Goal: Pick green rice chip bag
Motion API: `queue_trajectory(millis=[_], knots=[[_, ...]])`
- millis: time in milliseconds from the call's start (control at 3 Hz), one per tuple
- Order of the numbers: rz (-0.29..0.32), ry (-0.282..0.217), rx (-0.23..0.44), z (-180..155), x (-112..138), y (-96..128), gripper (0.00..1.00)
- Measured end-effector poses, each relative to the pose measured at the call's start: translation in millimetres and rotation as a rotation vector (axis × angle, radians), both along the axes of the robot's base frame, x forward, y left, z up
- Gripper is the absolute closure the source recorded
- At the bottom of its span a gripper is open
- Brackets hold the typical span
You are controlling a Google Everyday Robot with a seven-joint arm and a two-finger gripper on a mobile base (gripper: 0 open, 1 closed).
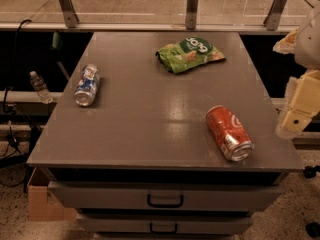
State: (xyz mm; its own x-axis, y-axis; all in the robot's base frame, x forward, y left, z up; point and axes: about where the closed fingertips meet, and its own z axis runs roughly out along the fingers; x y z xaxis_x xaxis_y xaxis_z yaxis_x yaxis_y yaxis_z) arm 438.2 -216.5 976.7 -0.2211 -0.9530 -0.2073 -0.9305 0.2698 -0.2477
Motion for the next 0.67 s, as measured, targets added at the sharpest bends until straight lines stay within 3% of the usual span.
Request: queue_trajectory(millis=[667], knots=[[0.032,-0.027,0.022,0.3,12.0,5.8,0.00]])
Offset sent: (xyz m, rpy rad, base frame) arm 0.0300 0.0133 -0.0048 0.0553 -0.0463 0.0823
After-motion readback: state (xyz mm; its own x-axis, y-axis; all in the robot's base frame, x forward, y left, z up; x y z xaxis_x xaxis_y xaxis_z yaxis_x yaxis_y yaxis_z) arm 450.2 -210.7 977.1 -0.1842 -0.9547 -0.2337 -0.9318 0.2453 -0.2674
